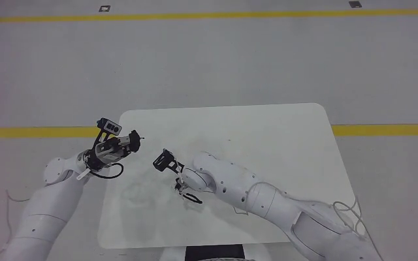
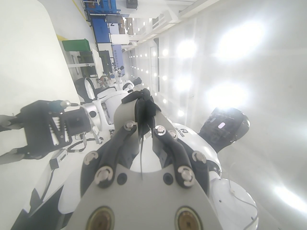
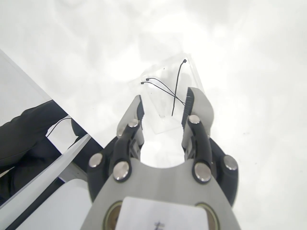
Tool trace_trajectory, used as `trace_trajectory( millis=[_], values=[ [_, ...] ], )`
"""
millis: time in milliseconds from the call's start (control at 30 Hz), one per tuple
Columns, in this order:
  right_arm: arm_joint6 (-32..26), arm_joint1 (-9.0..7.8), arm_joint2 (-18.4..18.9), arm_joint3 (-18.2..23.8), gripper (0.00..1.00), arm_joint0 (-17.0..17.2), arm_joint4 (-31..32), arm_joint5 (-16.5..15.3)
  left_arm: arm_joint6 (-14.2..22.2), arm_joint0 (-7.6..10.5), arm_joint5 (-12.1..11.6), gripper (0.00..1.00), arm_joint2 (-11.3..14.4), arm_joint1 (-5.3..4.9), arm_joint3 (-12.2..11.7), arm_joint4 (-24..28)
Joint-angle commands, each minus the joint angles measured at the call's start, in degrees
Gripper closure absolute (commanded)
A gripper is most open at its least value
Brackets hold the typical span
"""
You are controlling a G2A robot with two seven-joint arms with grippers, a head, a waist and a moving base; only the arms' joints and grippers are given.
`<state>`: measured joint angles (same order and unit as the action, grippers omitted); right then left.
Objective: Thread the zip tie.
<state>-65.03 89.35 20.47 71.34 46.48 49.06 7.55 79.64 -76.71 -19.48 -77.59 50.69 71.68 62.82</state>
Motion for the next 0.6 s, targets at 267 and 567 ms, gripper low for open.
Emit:
trace_trajectory(
  millis=[267, 567],
  values=[
    [0.16, 0.98, -0.15, -1.92, 0.94, 0.75, 3.04, -0.44, 0.00, 0.00, 0.00, 1.00, 0.00, 0.00, 0.00, 0.00],
    [0.51, 3.45, -1.38, -6.13, 0.85, 0.29, 5.14, 0.06, 0.00, 0.00, 0.00, 1.00, 0.00, 0.00, 0.00, 0.00]
  ],
)
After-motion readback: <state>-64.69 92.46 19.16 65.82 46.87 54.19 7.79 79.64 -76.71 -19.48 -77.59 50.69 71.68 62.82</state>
